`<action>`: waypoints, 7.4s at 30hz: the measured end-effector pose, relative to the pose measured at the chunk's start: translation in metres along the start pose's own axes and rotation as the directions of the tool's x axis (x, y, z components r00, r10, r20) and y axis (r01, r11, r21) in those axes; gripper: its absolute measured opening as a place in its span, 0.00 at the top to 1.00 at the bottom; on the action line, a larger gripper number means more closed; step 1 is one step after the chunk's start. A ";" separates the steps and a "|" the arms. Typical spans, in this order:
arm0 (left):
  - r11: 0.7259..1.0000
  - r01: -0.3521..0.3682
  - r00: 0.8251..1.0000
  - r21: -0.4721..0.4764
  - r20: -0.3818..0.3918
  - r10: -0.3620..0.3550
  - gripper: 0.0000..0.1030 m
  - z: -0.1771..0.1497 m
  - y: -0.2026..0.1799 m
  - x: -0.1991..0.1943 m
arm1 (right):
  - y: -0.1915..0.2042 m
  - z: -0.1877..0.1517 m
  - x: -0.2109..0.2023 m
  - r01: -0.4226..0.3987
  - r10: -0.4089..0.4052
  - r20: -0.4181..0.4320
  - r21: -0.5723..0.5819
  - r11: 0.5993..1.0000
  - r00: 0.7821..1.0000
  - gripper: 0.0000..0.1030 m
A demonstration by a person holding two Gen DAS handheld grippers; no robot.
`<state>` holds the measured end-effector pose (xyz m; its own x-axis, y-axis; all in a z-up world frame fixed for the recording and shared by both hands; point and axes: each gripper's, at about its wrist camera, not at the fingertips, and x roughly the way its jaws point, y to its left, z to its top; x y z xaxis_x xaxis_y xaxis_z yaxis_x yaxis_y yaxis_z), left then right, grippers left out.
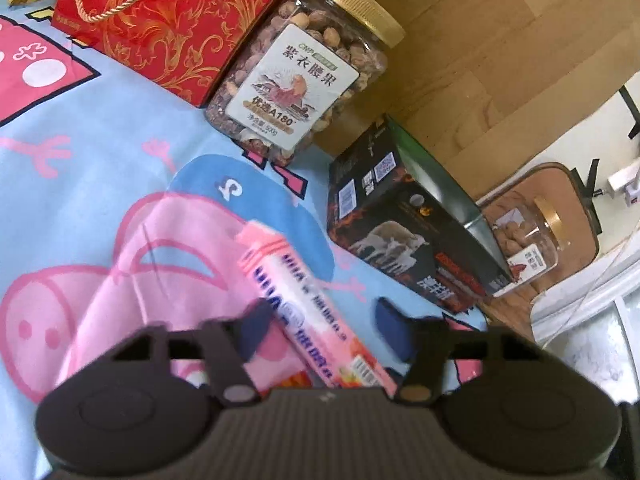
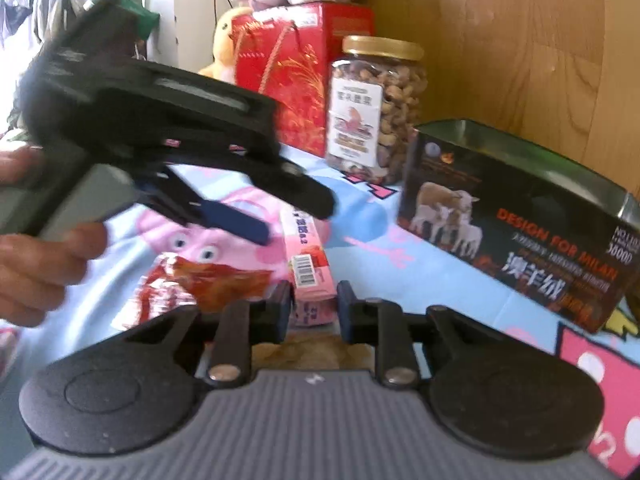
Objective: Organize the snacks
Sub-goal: 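Grasp the pink UHA candy box with the left tool and drop it into the box, then close the right tool on the clear nut bag and lift it, then carry the nut bag into the black tin box and open the right tool, then reach the left tool to the orange jelly pouch and close on it, then lift the orange jelly pouch with the left tool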
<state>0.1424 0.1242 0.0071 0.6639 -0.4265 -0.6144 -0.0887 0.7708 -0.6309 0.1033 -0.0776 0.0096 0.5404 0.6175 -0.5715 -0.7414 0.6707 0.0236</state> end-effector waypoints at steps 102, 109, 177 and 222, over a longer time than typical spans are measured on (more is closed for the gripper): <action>0.941 0.306 0.951 0.143 -0.095 -0.294 0.49 0.008 -0.094 0.006 | -0.134 -0.046 -0.108 -0.275 0.054 0.301 0.769 0.577 0.952 0.87; 0.934 0.218 0.975 0.282 -0.025 -0.220 0.49 0.060 -0.148 0.050 | -0.172 0.018 -0.100 -0.186 -0.077 0.331 0.691 0.698 0.941 0.88; 0.816 -0.382 0.924 0.434 0.197 0.327 0.00 -0.103 -0.062 -0.072 | 0.024 -0.044 -0.119 0.171 -0.274 0.081 0.605 0.777 0.958 0.44; 0.996 0.042 0.999 0.083 0.017 -0.044 0.12 -0.064 0.032 -0.085 | -0.004 -0.051 -0.034 -0.104 0.116 0.046 0.817 0.567 0.992 0.92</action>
<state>0.0356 0.1552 0.0092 0.6797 -0.4517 -0.5778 0.0015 0.7887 -0.6148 0.0678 -0.1224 -0.0134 0.4680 0.7095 -0.5269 -0.1514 0.6518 0.7431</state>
